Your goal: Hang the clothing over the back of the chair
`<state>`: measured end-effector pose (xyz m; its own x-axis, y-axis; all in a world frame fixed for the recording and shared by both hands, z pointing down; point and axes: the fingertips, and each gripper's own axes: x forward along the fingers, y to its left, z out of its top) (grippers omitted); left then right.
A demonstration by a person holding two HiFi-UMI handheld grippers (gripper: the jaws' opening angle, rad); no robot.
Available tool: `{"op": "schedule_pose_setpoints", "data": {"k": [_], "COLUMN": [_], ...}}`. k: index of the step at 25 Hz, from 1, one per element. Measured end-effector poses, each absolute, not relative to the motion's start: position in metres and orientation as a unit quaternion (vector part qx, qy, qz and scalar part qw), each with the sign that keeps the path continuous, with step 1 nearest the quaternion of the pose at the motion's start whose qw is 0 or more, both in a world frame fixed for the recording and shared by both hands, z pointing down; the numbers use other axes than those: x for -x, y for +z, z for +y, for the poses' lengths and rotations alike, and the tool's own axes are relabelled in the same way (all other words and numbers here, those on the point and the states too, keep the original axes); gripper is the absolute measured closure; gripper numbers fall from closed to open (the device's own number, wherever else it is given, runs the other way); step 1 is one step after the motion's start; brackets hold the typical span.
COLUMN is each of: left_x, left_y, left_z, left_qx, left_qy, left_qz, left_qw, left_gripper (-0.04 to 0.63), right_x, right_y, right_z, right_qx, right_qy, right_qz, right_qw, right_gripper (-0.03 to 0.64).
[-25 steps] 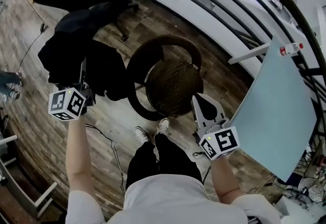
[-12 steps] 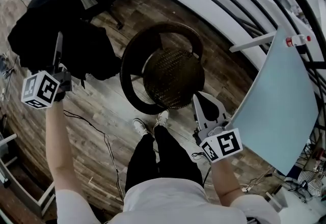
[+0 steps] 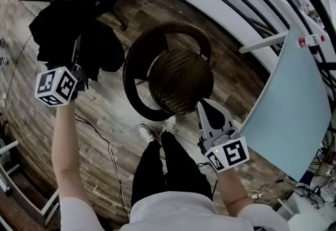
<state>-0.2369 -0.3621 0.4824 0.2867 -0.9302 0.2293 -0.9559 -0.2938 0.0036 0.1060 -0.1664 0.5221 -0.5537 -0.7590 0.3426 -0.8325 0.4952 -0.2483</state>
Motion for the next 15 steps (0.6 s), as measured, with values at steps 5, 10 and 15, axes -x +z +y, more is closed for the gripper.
{"op": "schedule_pose_setpoints", "data": {"k": [5,10,15], "left_x": [0.209,0.158,0.095], "left_y": [0.494,0.451,0.426], "left_z": [-0.367,-0.360,-0.341], "left_qx": [-0.807,-0.841,-0.876], "left_qy": [0.085,0.056,0.033], "left_qz": [-0.579,-0.535,-0.480], "left_qw": [0.084,0.055,0.040], "left_gripper": [0.471,0.471,0.468], "right_x": [-0.111,-0.115,-0.121], "right_y": [0.527,0.530,0.526], "right_z": [-0.166,-0.164,-0.163], "right_qx": [-0.469,-0.471,-0.474], "right_qy": [0.185,0.190,0.191], "right_qz": [-0.859,-0.858,-0.857], "right_qw": [0.084,0.073,0.065], "right_gripper": [0.598,0.598,0.598]}}
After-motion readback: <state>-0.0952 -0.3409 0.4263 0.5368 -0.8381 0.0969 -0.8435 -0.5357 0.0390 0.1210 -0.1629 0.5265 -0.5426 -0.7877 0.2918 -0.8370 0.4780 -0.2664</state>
